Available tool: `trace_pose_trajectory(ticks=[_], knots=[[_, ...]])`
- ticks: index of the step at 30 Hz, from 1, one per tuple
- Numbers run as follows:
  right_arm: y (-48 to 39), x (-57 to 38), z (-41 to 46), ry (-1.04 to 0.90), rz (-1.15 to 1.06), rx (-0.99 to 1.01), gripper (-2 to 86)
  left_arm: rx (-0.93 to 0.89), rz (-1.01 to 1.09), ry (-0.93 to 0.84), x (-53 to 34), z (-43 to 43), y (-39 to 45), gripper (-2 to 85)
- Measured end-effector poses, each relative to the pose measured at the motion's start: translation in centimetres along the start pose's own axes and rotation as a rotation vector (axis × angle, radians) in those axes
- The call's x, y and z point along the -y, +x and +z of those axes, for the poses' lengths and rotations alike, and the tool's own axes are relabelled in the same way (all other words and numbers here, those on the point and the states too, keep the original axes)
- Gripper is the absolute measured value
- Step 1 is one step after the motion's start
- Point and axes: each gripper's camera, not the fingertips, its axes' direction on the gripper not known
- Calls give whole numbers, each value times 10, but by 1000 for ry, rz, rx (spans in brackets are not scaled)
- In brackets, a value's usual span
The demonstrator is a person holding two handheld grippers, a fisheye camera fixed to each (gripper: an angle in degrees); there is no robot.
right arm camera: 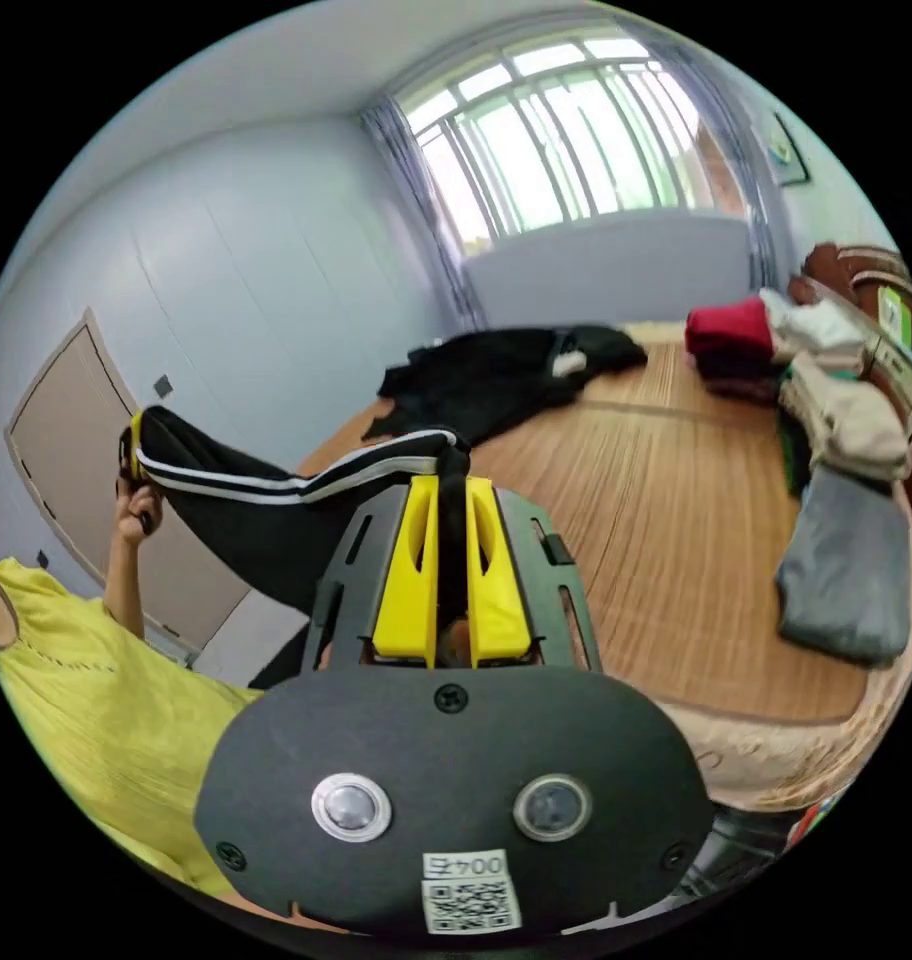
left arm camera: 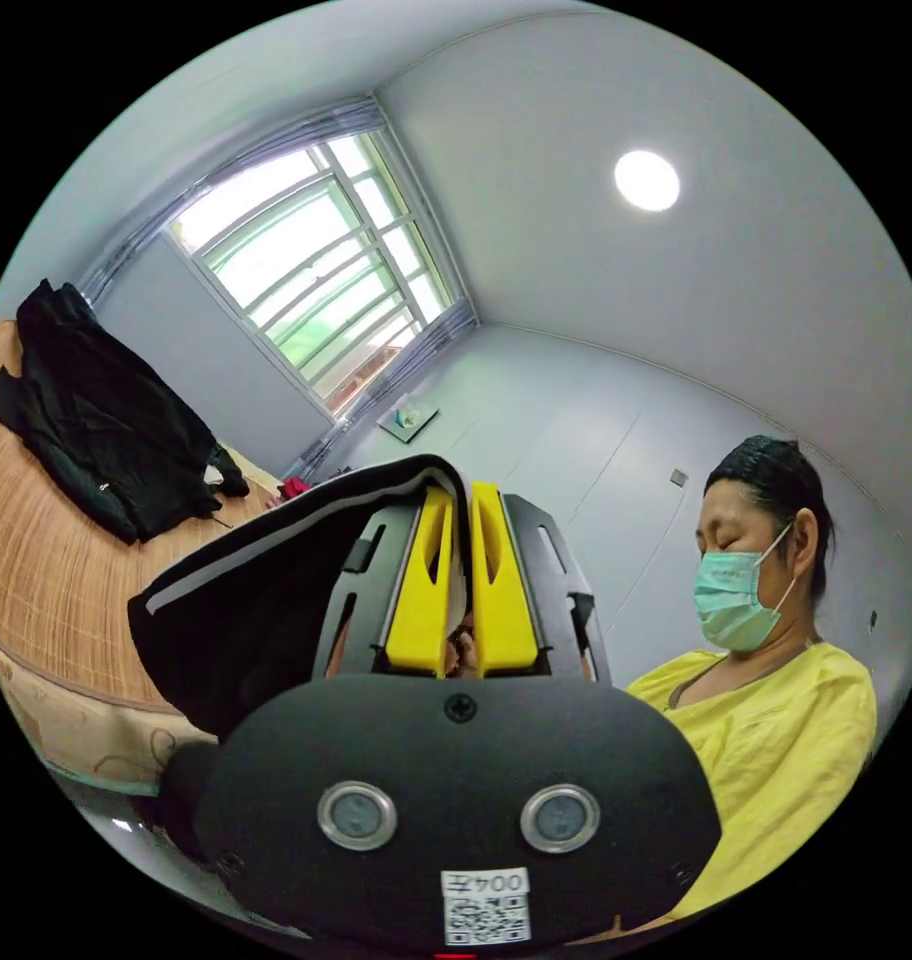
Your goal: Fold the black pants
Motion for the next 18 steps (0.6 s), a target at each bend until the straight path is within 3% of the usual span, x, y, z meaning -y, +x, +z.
trace_pose_trajectory(ticks=[10, 18], knots=[[-105, 157, -227, 504, -90, -70, 48, -129, 250, 17, 108, 48, 79, 38], [-188, 241, -328, 636, -192, -166, 48, -163, 313, 74, 163, 72, 99, 37]])
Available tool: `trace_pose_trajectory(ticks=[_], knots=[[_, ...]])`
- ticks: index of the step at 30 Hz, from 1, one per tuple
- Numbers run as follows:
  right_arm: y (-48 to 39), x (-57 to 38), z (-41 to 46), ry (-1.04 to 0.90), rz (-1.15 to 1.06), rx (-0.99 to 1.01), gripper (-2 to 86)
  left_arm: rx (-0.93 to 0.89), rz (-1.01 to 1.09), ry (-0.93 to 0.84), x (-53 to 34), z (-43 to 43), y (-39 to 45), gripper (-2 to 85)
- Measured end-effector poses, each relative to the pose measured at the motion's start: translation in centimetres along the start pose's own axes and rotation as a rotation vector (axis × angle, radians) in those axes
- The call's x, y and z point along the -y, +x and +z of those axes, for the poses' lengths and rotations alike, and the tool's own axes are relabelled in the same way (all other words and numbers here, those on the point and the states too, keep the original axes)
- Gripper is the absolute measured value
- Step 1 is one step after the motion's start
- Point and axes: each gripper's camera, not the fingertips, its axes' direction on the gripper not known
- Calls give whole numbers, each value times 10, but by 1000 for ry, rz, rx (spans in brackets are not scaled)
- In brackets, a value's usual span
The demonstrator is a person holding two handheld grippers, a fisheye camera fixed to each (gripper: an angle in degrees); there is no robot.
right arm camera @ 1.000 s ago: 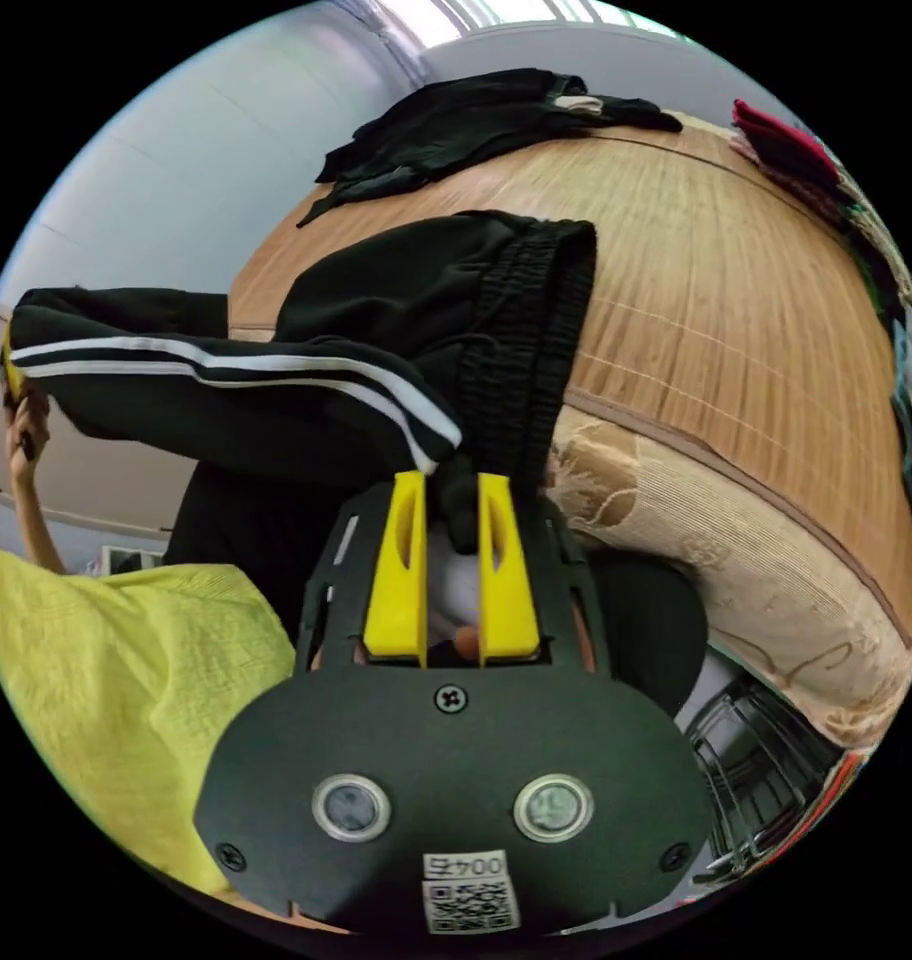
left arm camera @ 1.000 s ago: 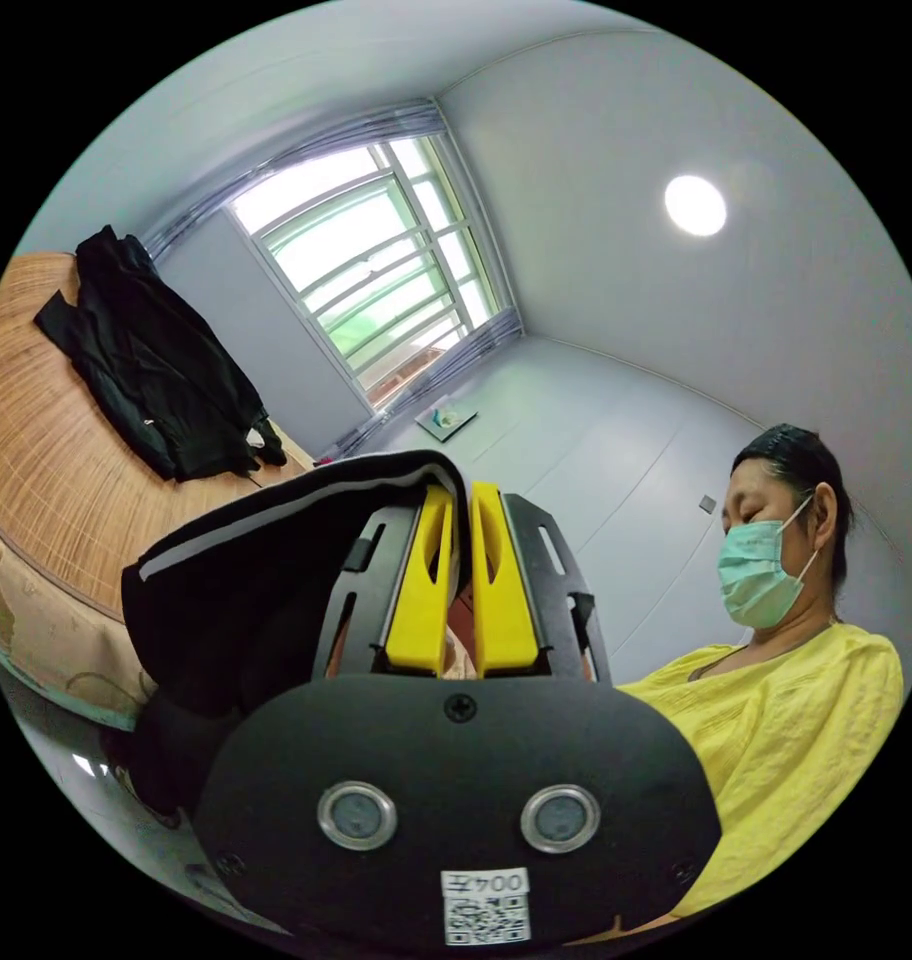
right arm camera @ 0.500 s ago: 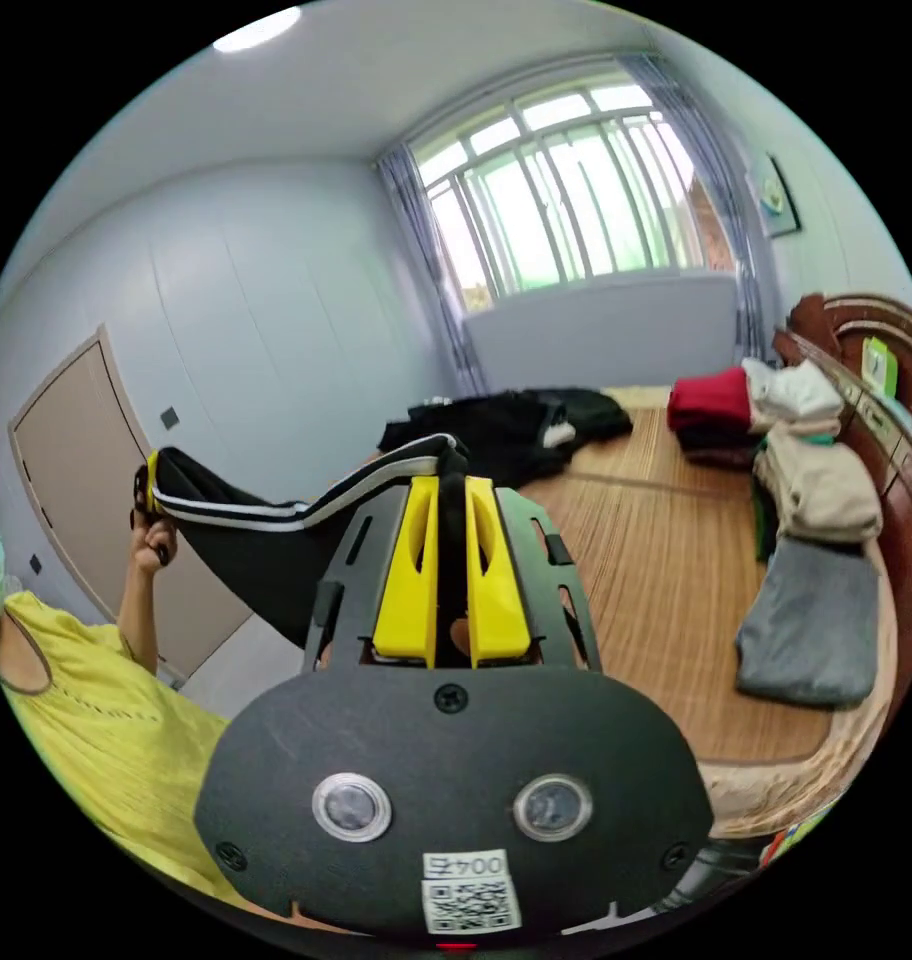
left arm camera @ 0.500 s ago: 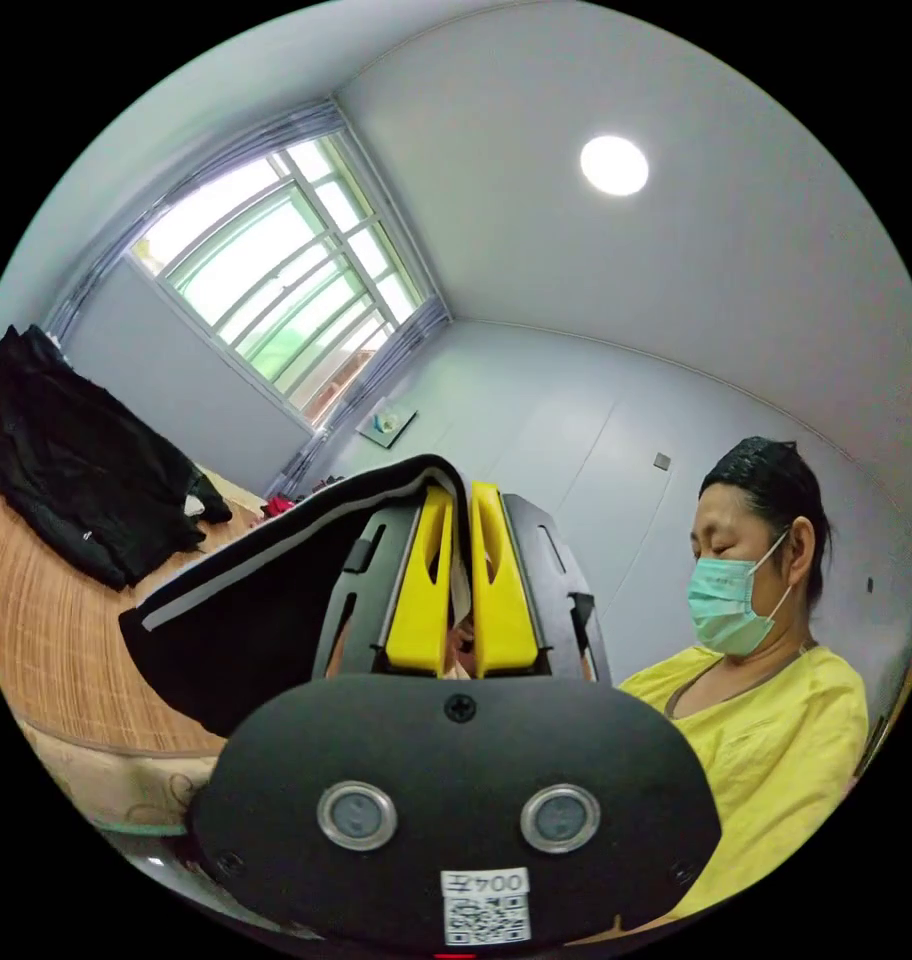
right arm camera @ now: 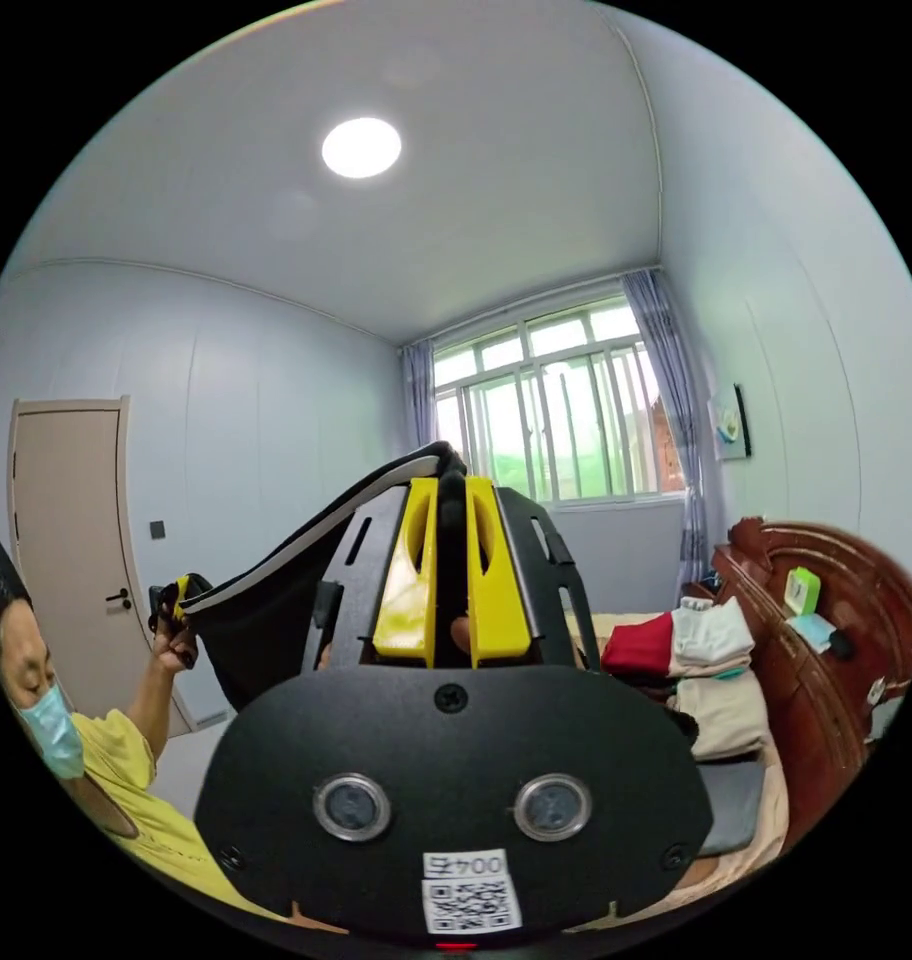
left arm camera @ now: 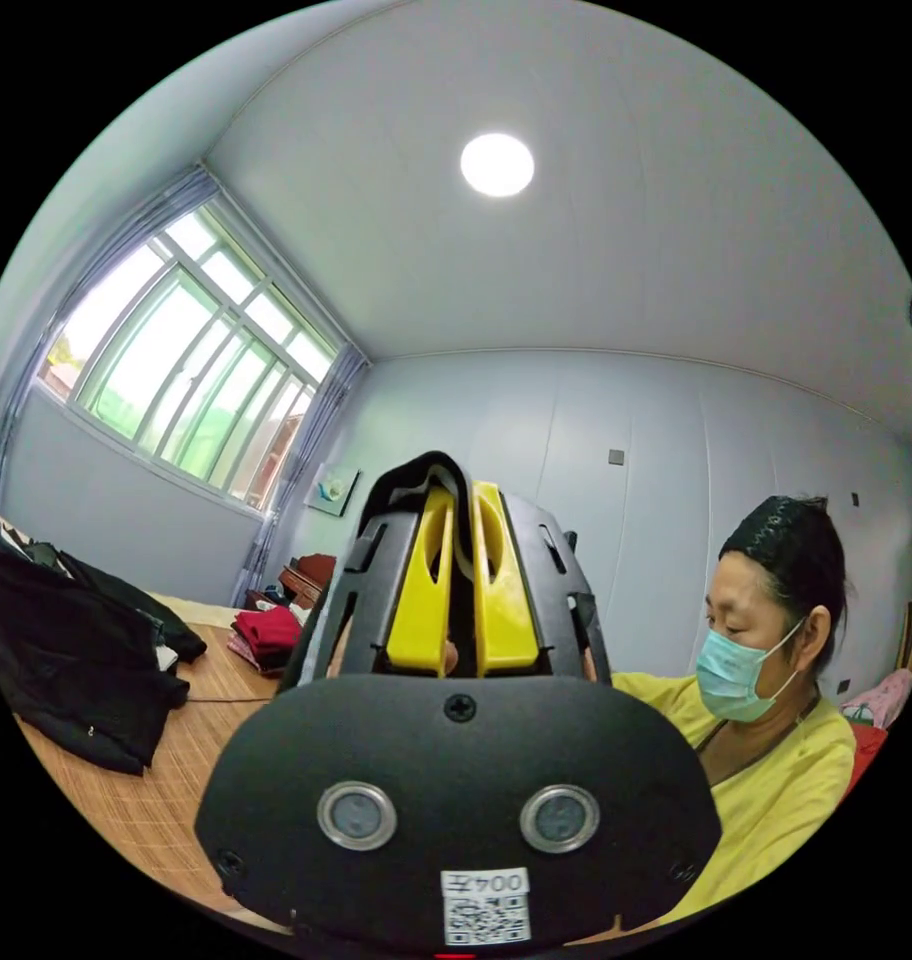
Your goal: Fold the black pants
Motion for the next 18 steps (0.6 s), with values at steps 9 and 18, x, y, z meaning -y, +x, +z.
trace_pose_trajectory(ticks=[9, 18], knots=[[2, 35, 86, -116, 60, -34, 49, 98, -163, -5, -12, 19, -92, 39], [37, 2, 235, -242, 125, -3, 49, 328, -202, -18, -11, 7, -230, 40]])
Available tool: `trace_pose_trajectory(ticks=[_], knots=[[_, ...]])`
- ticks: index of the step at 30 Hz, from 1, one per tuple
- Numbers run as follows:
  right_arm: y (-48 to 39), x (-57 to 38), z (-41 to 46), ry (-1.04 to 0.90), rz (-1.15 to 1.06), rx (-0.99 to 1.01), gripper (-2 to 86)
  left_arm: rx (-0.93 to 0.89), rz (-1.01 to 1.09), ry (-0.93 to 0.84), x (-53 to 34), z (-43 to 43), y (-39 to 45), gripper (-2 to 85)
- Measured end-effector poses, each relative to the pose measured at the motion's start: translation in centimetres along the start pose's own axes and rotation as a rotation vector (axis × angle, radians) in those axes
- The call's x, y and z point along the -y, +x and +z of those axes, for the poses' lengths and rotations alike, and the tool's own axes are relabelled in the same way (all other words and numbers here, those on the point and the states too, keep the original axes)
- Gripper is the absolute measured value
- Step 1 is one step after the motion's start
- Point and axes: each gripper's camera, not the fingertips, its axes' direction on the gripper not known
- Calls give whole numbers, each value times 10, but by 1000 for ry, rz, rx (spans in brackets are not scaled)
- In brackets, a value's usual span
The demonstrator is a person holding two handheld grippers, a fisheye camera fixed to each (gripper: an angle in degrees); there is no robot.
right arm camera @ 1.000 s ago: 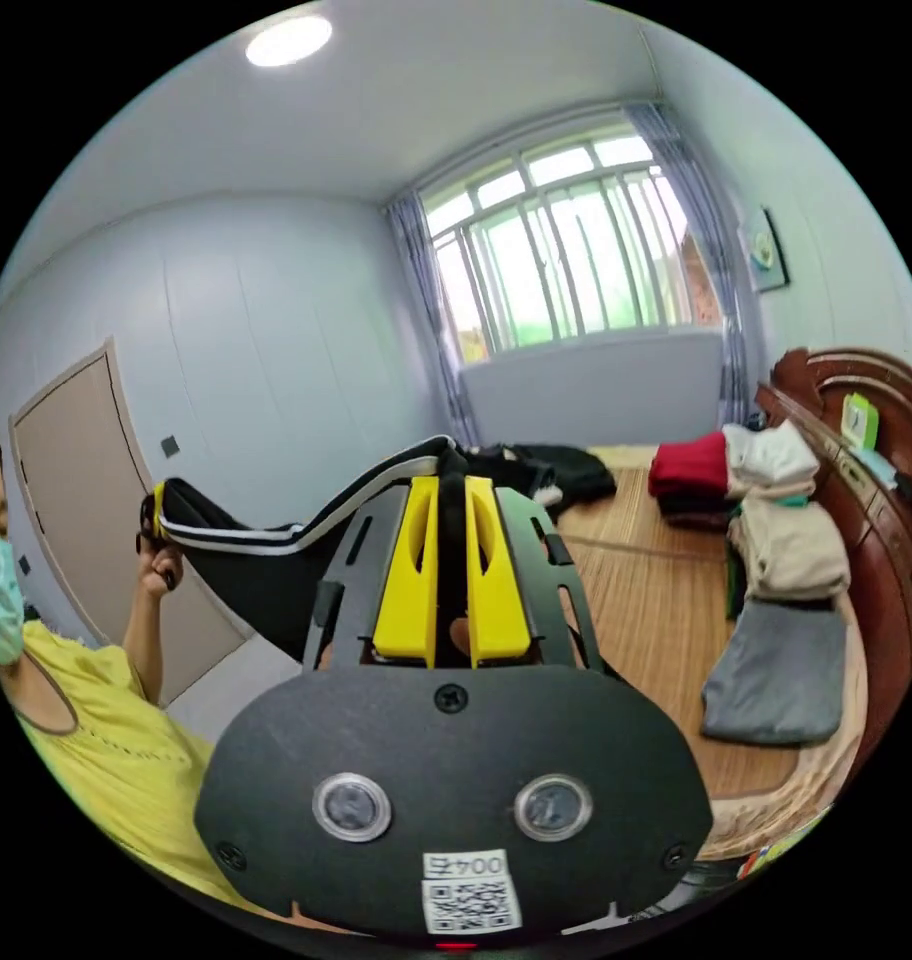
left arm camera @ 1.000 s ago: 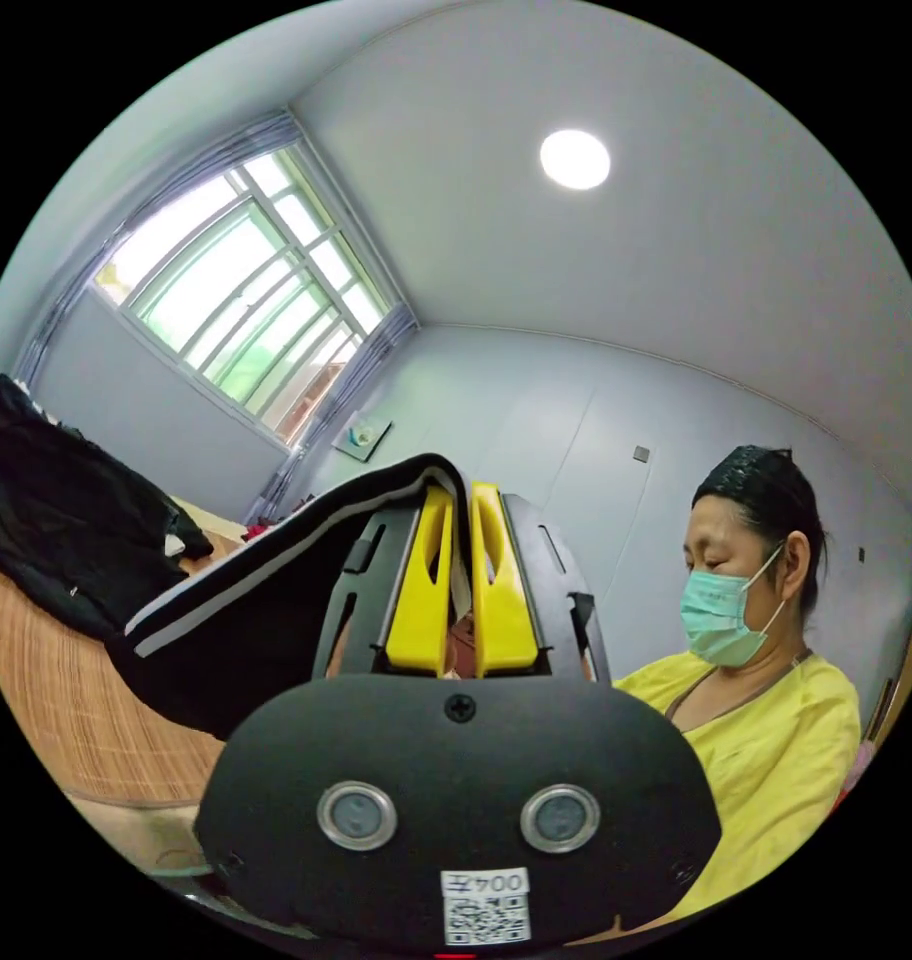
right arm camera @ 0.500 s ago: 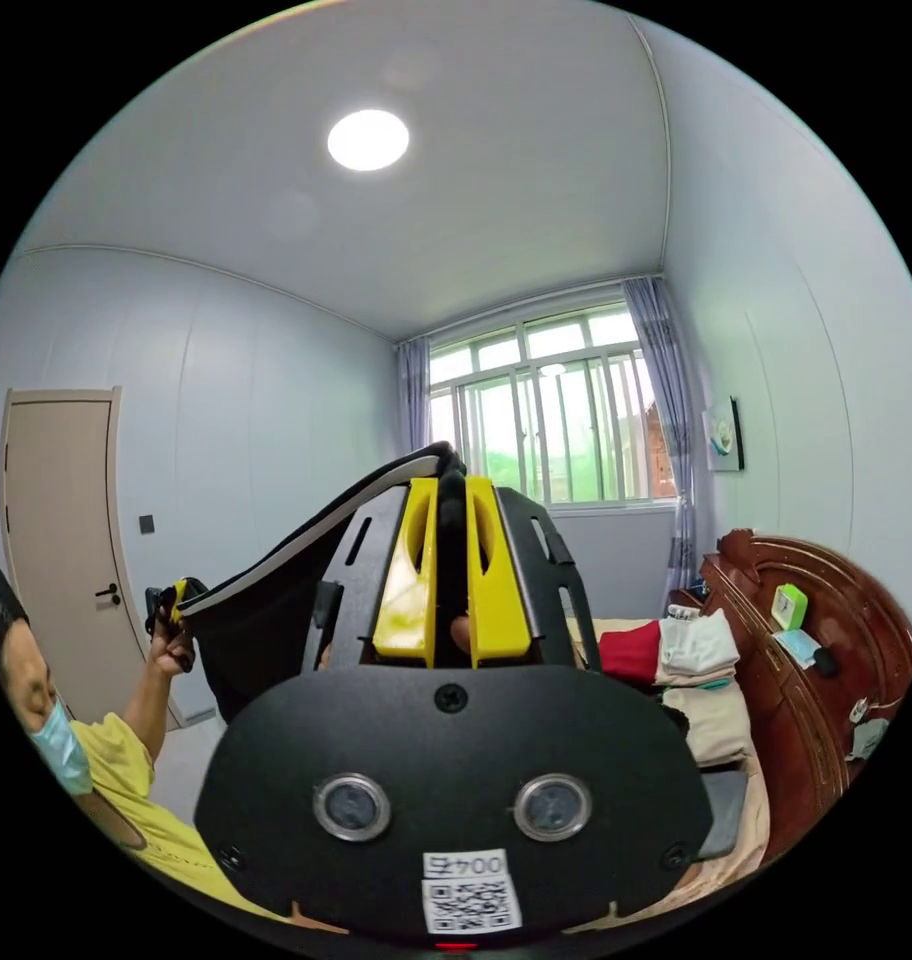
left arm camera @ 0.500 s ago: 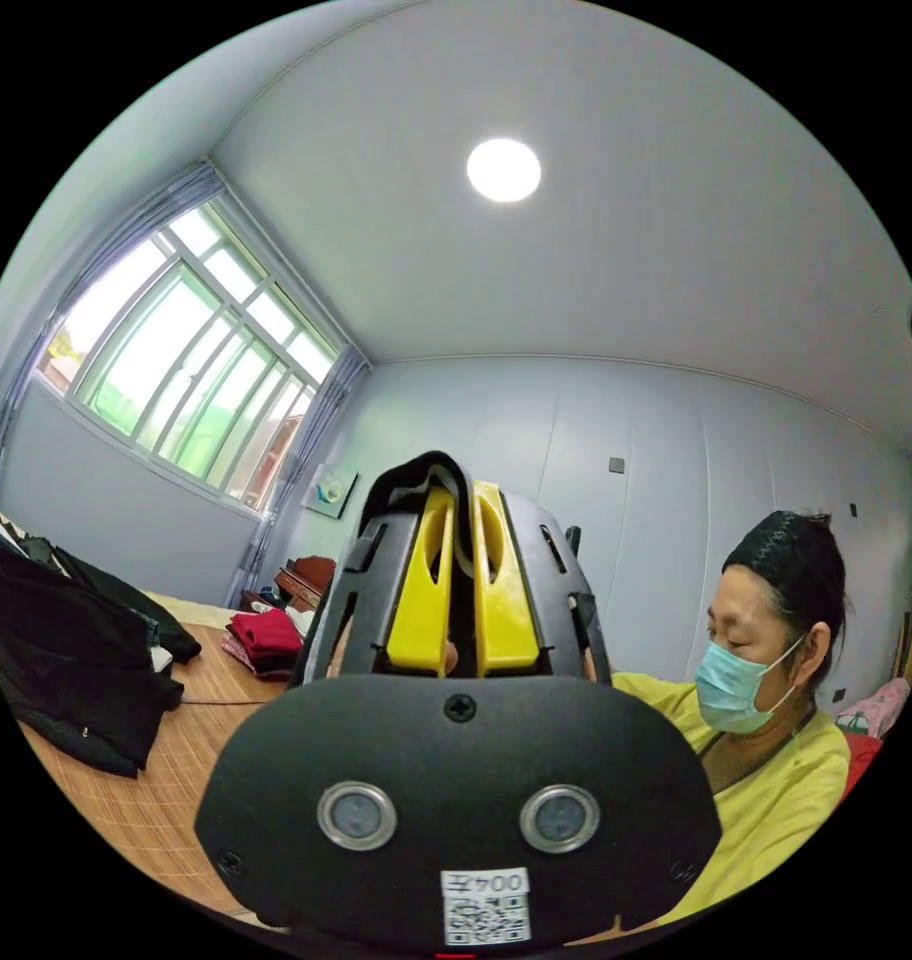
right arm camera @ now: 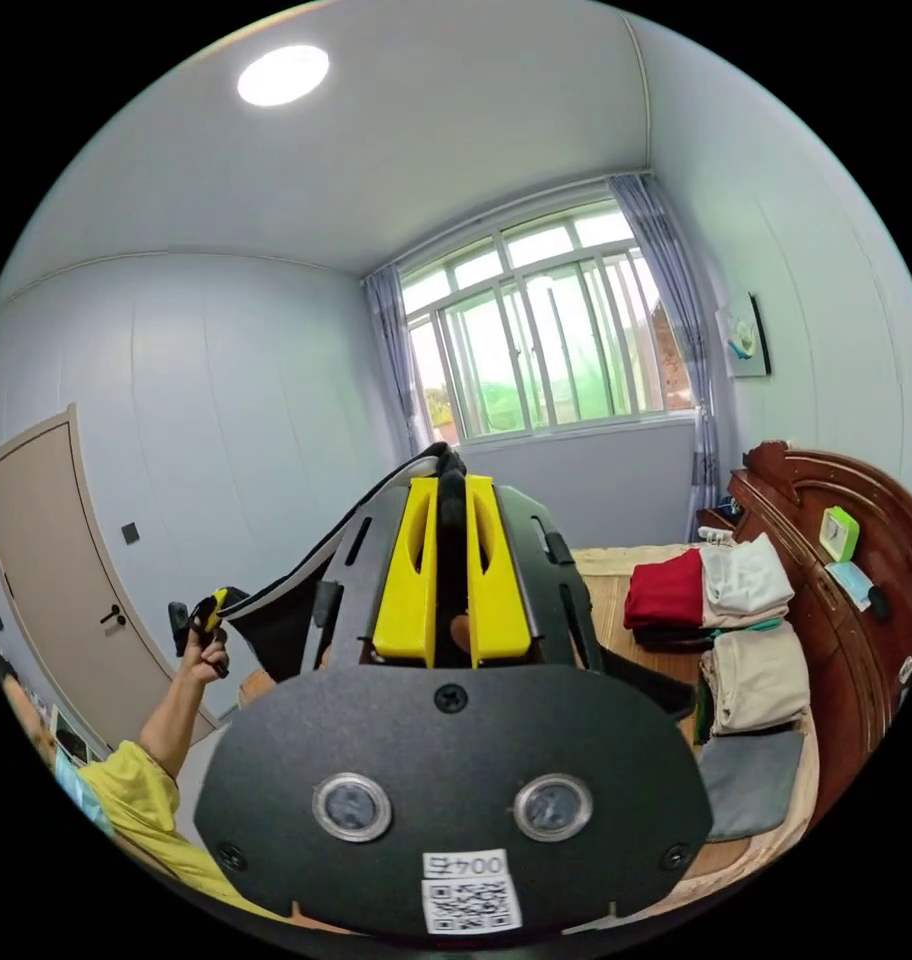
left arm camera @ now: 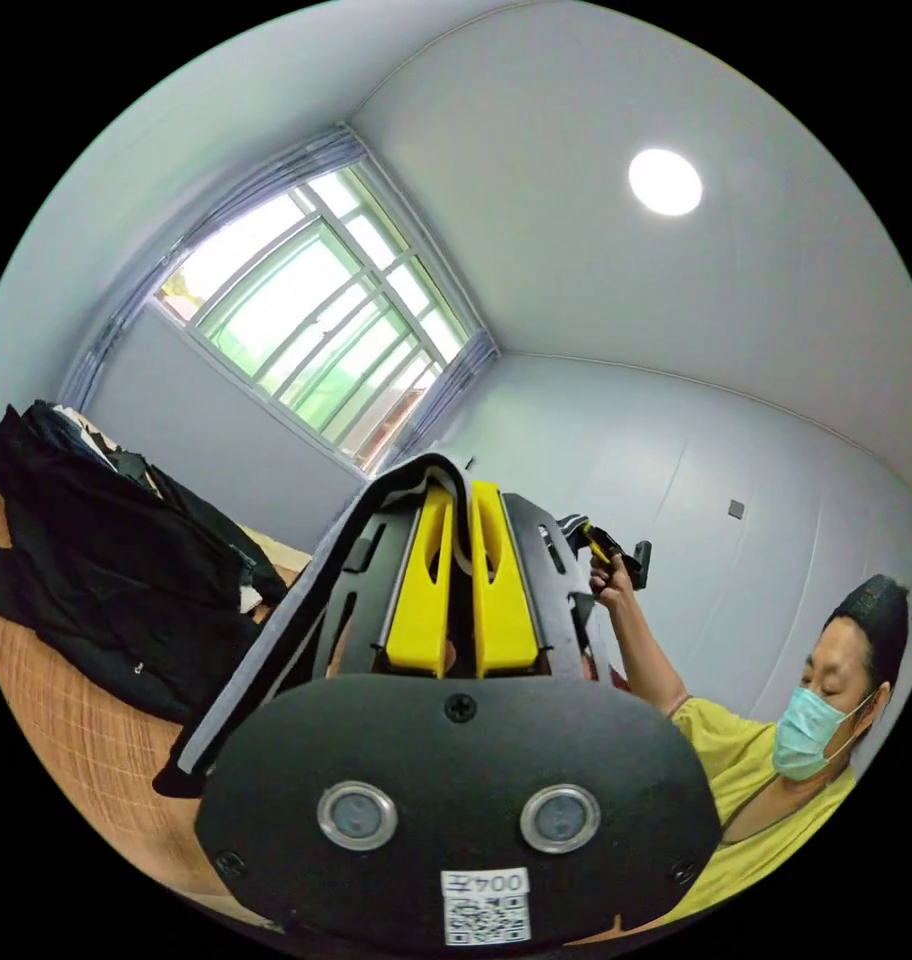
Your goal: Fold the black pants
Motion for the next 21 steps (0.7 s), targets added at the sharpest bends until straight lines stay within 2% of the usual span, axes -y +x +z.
trace_pose_trajectory(ticks=[5, 8, 12, 16, 19, 21], knots=[[32, -31, 73, -121, -39, 13, 49, 11, -19, 73, -29, -13, -67, 40], [72, -77, 111, -236, -13, 38, 49, 58, -111, 34, -93, -19, -116, 40], [146, -171, 141, -411, 97, 49, 49, 152, -382, -119, -228, -17, -184, 39], [229, -275, 127, -522, 282, 2, 48, 199, -710, -203, -364, -23, -215, 40], [283, -340, 97, -579, 429, -71, 48, 169, -917, -245, -430, -24, -219, 40], [310, -370, 78, -610, 511, -104, 49, 153, -966, -276, -449, -22, -216, 40]])
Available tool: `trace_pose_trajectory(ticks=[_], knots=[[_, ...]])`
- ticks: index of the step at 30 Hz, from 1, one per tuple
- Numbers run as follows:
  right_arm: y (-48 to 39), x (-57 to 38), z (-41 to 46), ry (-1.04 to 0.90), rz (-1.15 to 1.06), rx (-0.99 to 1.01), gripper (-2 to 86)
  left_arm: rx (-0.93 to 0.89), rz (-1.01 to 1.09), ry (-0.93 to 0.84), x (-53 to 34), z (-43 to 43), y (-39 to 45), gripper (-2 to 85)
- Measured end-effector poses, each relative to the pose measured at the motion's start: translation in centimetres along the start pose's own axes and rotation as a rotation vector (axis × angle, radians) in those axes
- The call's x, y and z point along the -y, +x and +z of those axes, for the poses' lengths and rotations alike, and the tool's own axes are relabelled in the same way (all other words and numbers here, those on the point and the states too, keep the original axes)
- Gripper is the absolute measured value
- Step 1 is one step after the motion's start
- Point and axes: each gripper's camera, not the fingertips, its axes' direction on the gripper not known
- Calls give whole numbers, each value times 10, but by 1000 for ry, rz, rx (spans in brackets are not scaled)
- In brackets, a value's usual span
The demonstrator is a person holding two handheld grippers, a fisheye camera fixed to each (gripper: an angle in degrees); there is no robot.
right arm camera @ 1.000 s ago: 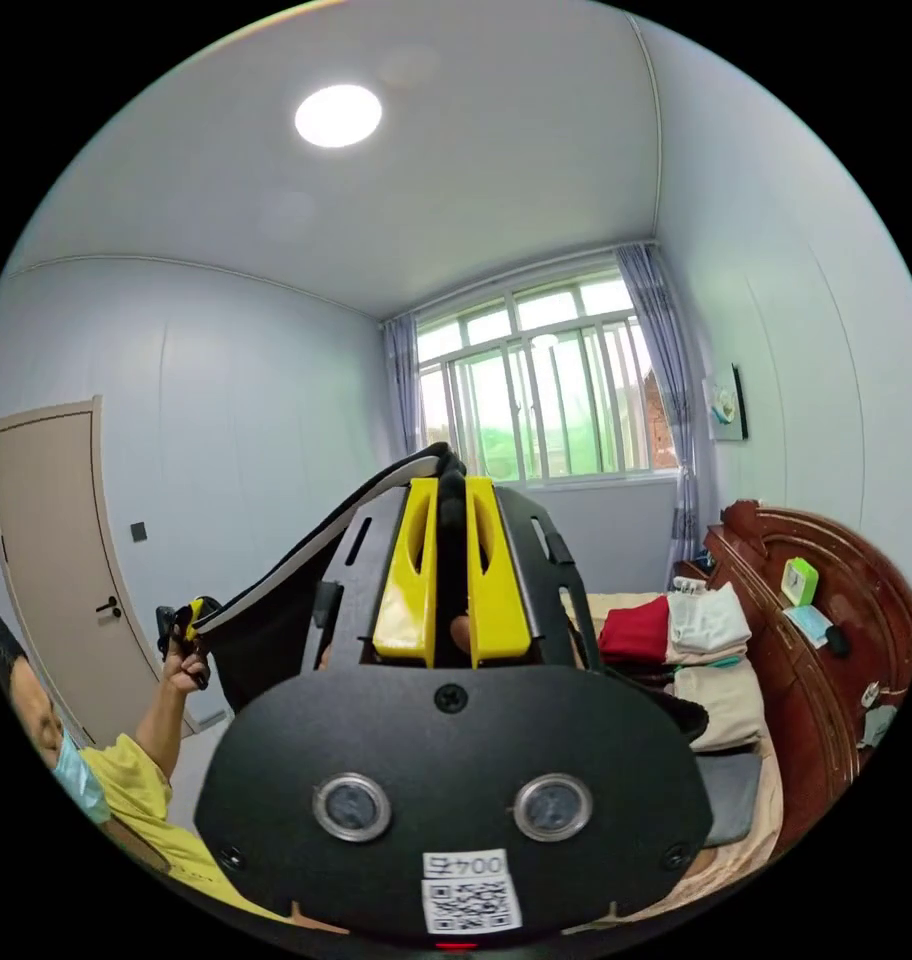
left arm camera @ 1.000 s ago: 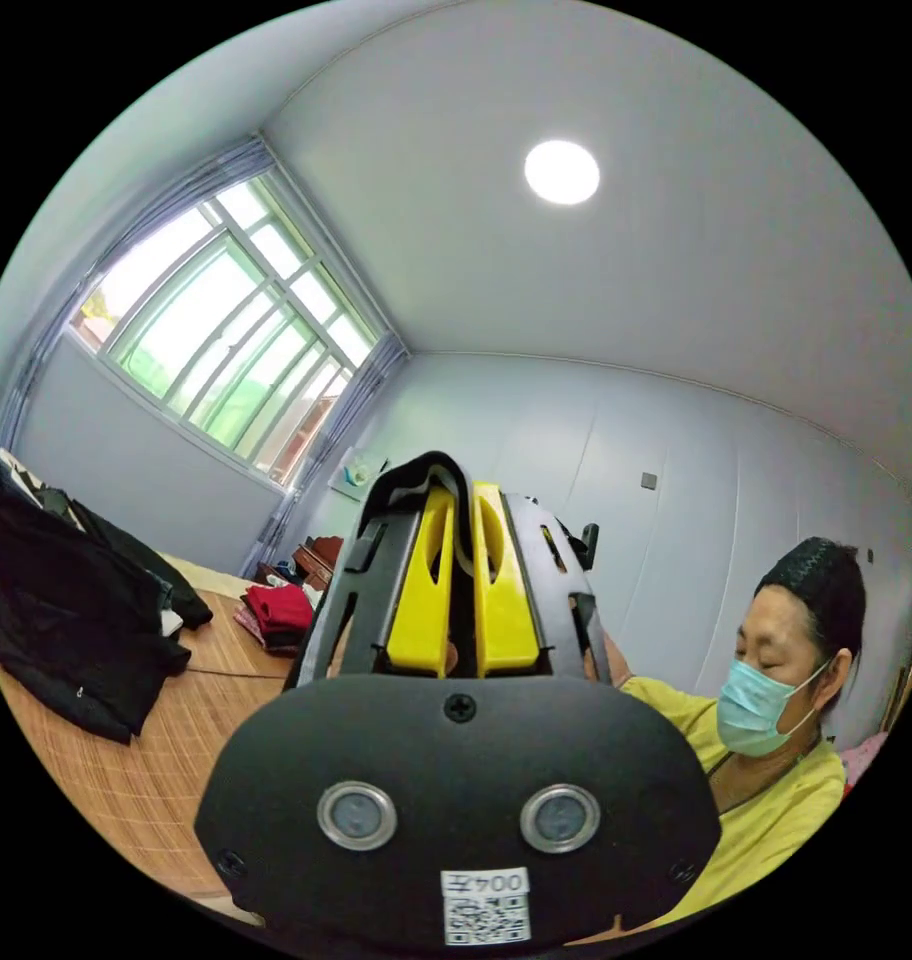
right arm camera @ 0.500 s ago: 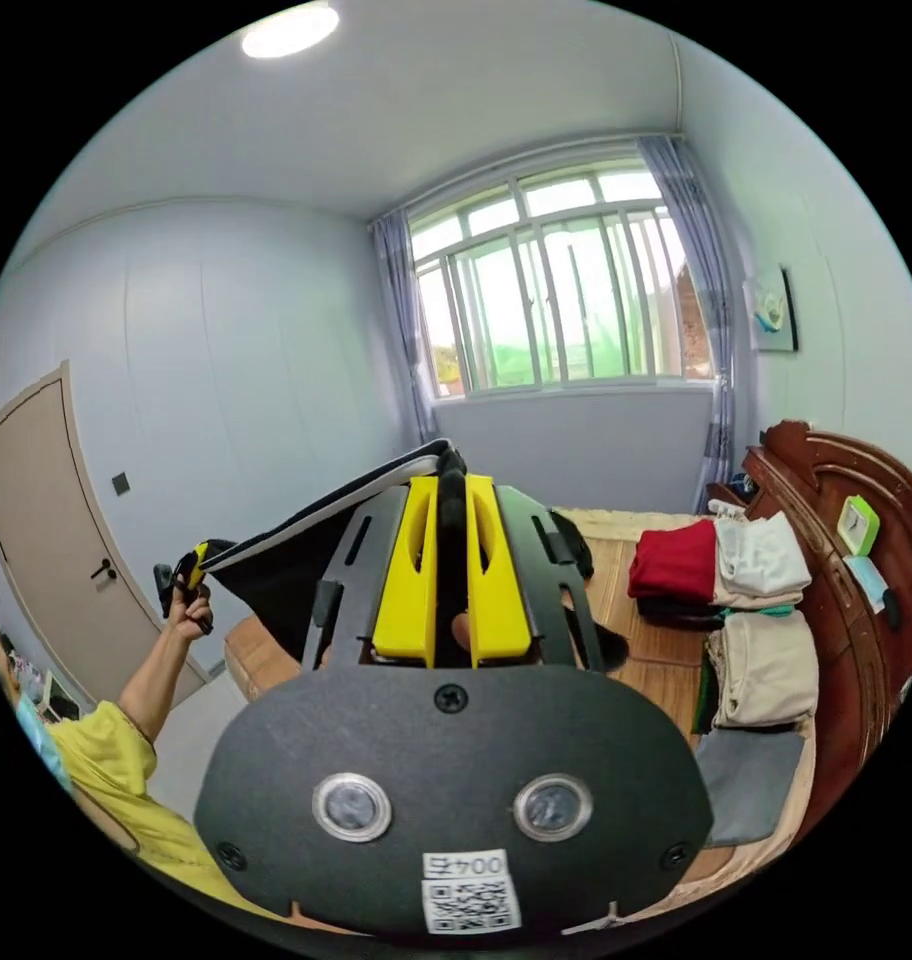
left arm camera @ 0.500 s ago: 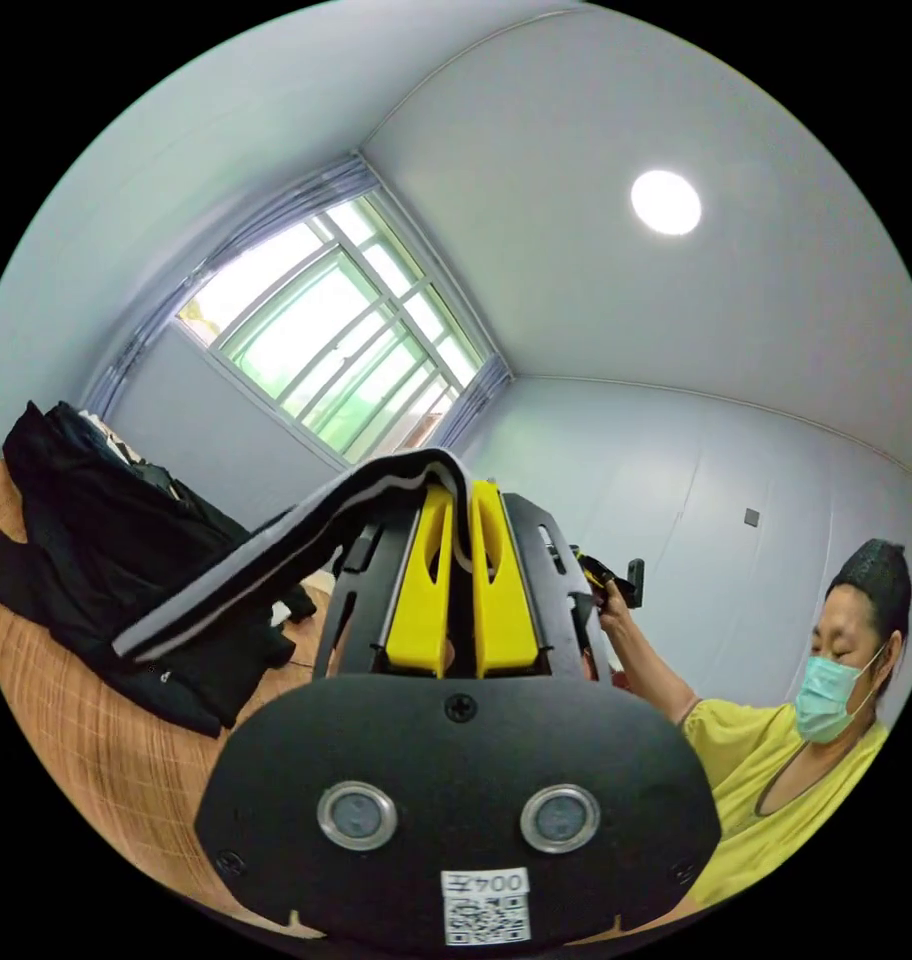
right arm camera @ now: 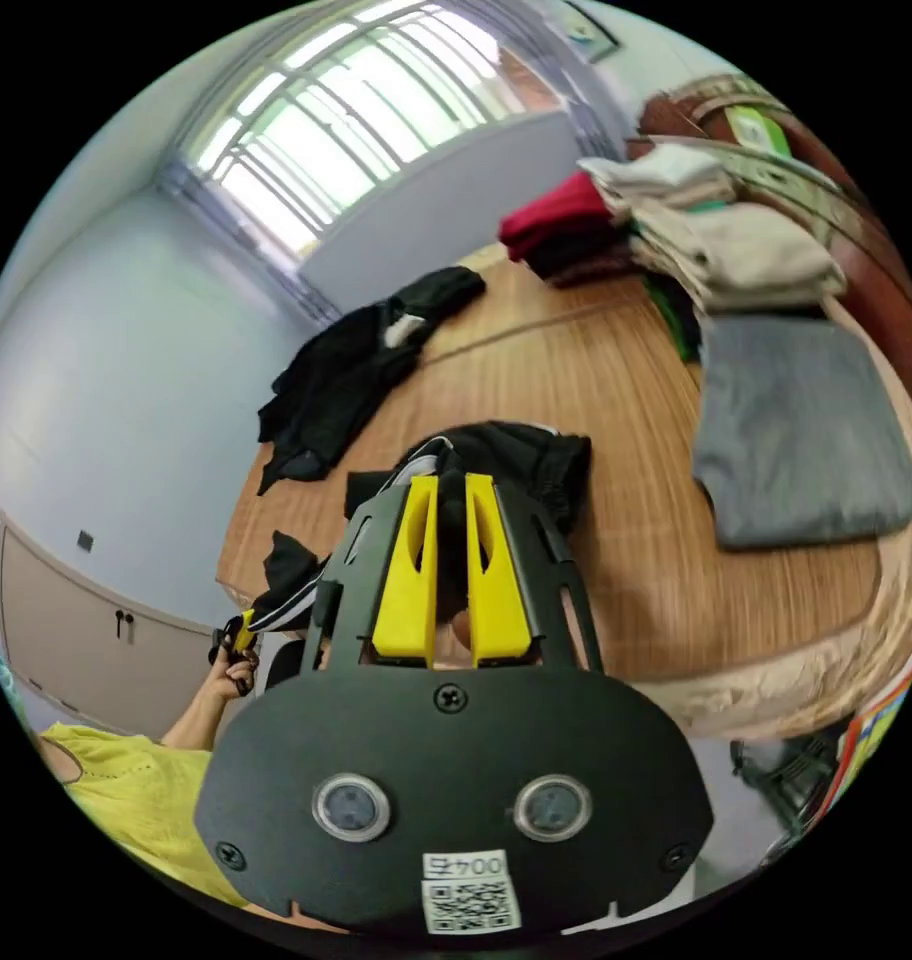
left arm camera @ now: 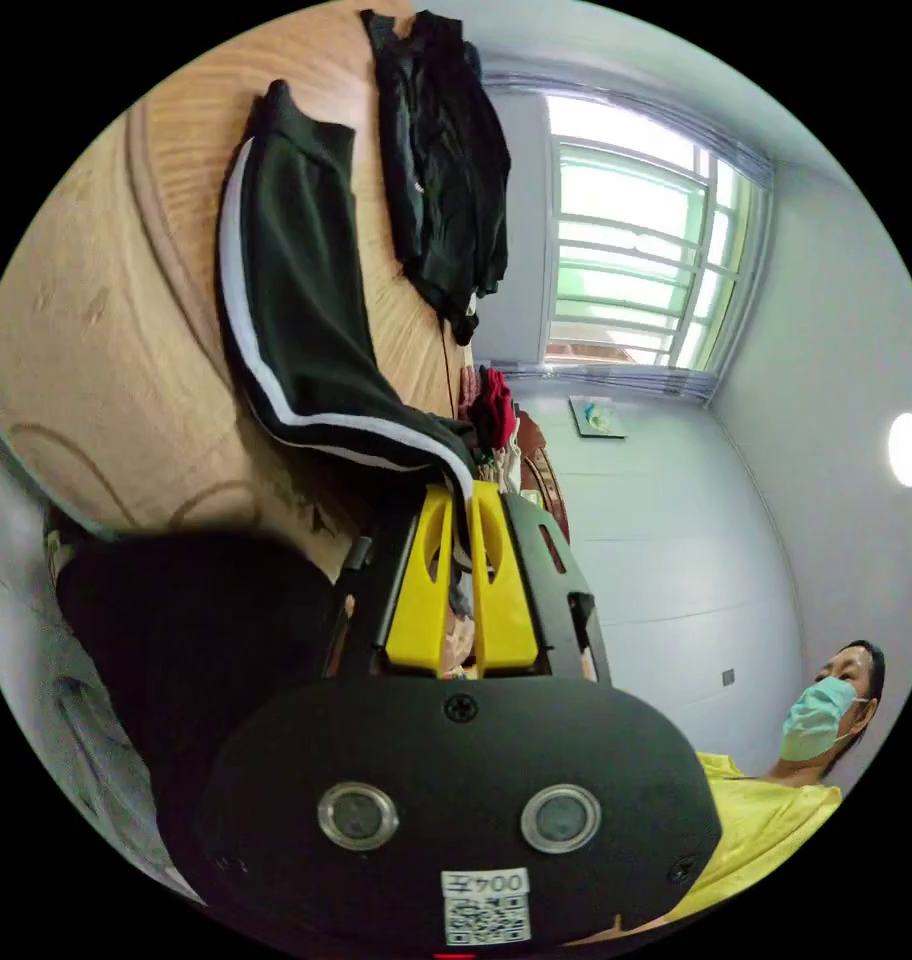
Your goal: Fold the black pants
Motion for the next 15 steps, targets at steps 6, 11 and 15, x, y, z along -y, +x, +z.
trace_pose_trajectory(ticks=[6, 11, 15], knots=[[74, -30, -32, 69, 170, 108, 50, 70, 14, -81, -3, 10, 0, 40], [108, -29, -48, 73, 292, 233, 68, 84, -22, -92, 4, 14, -13, 41], [132, -30, -64, 96, 384, 365, 115, 76, -48, -74, 7, 15, -24, 41]])
